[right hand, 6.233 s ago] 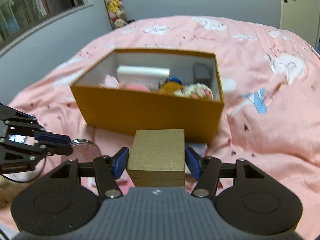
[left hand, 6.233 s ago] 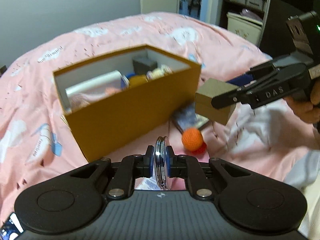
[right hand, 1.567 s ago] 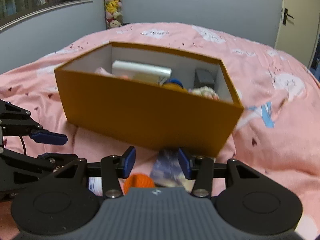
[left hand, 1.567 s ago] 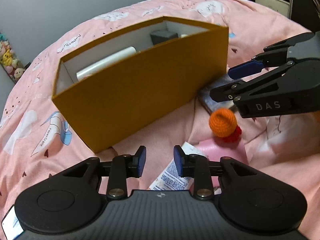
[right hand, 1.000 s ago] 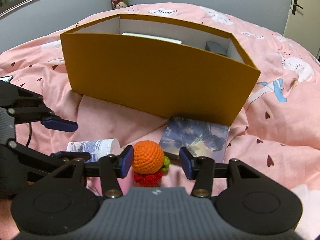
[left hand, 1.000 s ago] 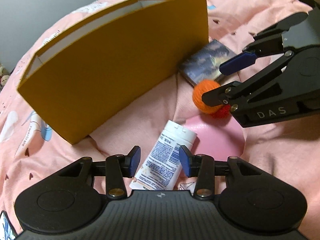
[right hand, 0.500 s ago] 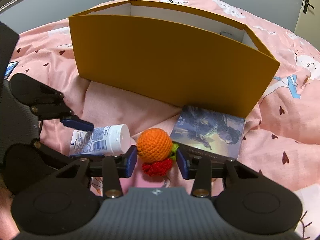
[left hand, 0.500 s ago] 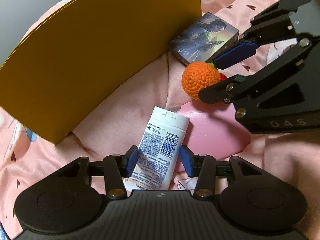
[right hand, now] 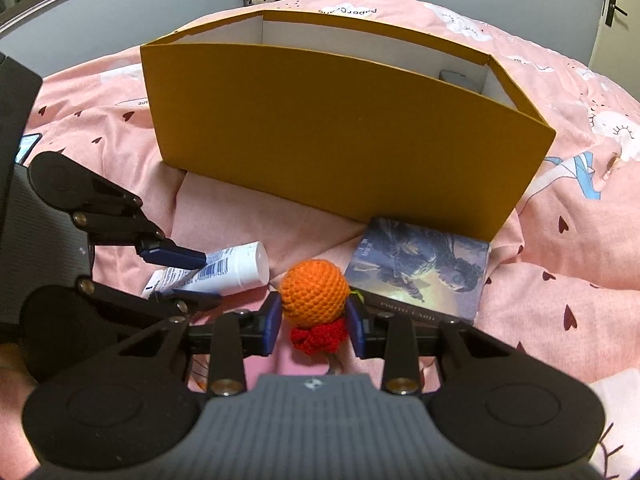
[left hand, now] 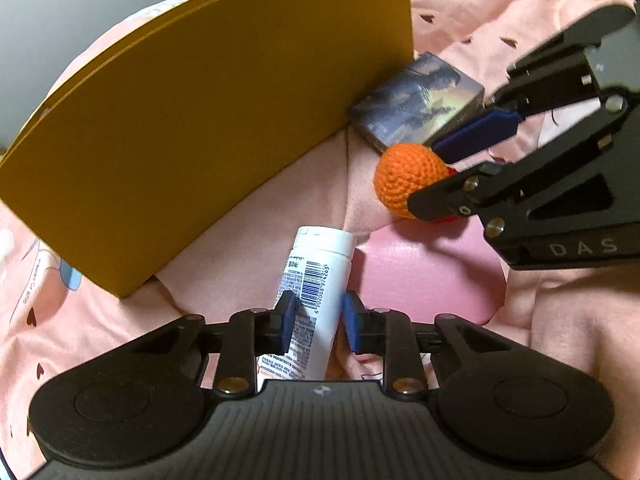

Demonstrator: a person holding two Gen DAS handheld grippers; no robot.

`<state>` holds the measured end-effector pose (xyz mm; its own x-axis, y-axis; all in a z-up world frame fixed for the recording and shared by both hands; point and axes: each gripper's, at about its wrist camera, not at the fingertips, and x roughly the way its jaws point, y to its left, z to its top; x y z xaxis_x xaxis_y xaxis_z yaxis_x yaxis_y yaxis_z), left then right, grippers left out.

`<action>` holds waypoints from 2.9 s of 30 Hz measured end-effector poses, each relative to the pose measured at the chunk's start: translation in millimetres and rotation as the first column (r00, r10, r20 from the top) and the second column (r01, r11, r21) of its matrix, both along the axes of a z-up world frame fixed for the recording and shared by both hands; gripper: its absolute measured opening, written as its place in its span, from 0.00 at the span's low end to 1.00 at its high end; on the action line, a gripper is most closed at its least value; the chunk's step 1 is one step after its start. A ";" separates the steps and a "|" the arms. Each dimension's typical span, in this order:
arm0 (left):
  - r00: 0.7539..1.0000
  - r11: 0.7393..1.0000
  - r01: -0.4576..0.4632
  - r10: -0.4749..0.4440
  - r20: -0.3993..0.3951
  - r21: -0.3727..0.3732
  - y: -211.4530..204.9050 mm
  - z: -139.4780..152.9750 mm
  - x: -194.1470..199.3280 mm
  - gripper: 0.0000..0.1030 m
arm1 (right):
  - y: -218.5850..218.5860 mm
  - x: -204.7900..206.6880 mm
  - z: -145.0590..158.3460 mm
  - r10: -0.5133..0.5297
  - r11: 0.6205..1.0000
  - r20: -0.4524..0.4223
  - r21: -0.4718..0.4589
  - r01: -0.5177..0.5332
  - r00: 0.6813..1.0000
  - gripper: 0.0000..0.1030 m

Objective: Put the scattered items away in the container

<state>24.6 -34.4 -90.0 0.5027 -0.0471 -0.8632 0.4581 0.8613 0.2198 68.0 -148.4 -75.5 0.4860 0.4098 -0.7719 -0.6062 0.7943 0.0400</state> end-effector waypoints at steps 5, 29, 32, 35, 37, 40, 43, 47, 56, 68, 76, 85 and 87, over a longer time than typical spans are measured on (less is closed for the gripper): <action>0.996 1.000 -0.013 0.012 0.086 0.017 7.1 11.0 -10.9 0.23 | -0.1 -0.4 0.9 -0.005 1.000 0.005 0.000 0.005 1.000 0.36; 0.992 0.987 0.079 -0.091 0.082 0.139 2.7 -3.4 26.3 0.37 | 13.1 16.9 -22.8 -0.005 0.999 -0.065 -0.034 0.003 0.998 0.47; 0.992 0.989 0.108 -0.114 0.057 0.100 8.3 4.7 25.0 0.35 | 12.5 15.5 -21.6 -0.006 0.999 -0.061 -0.032 0.004 0.998 0.47; 0.991 0.989 0.129 -0.131 0.032 0.069 15.4 11.4 25.1 0.30 | 13.0 14.9 -20.3 -0.007 1.000 -0.058 -0.031 0.005 0.998 0.47; 0.992 0.991 0.126 -0.127 0.017 0.040 20.7 14.4 27.6 0.29 | 13.3 14.4 -19.6 -0.008 1.000 -0.055 -0.031 0.006 0.998 0.47; 0.993 0.993 0.120 -0.120 0.000 0.017 27.7 21.4 24.9 0.29 | 12.1 13.7 -18.5 -0.008 1.000 -0.052 -0.028 0.007 0.999 0.47; 0.993 0.993 0.113 -0.114 -0.033 -0.038 30.5 26.8 25.5 0.27 | 8.6 13.3 -17.4 -0.010 1.000 -0.051 -0.024 0.009 0.999 0.47; 0.993 0.993 0.099 -0.103 -0.054 -0.071 26.9 20.3 23.7 0.25 | 9.5 13.5 -14.6 -0.008 1.000 -0.045 -0.023 0.007 0.999 0.47; 0.998 0.999 0.034 -0.034 -0.052 -0.011 5.1 -20.5 48.3 0.24 | 9.3 14.9 -18.4 -0.005 1.000 -0.057 -0.020 0.004 0.998 0.47; 1.000 0.997 -0.021 0.020 -0.022 -0.080 -1.3 -4.6 24.4 0.22 | 5.2 9.6 -11.7 0.007 1.000 -0.039 0.010 -0.006 0.999 0.43; 0.996 0.983 -0.083 0.088 0.021 -0.162 2.1 22.8 7.5 0.22 | 2.8 -1.5 7.5 0.033 0.999 0.029 0.036 -0.034 0.999 0.42; 0.987 0.966 -0.086 0.116 0.110 -0.245 8.5 73.2 -6.4 0.22 | -8.6 -6.3 44.5 0.060 0.993 0.127 0.095 -0.072 0.990 0.42; 0.984 0.962 -0.081 0.120 0.135 -0.261 7.4 85.8 -9.2 0.22 | -11.5 -5.2 53.6 0.064 0.990 0.139 0.115 -0.080 0.988 0.42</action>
<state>15.4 -27.0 -4.3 0.6369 -0.1971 -0.7453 0.3454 0.9373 0.0472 62.8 -159.9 -21.9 0.5477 0.5331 -0.6448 -0.6679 0.7428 0.0467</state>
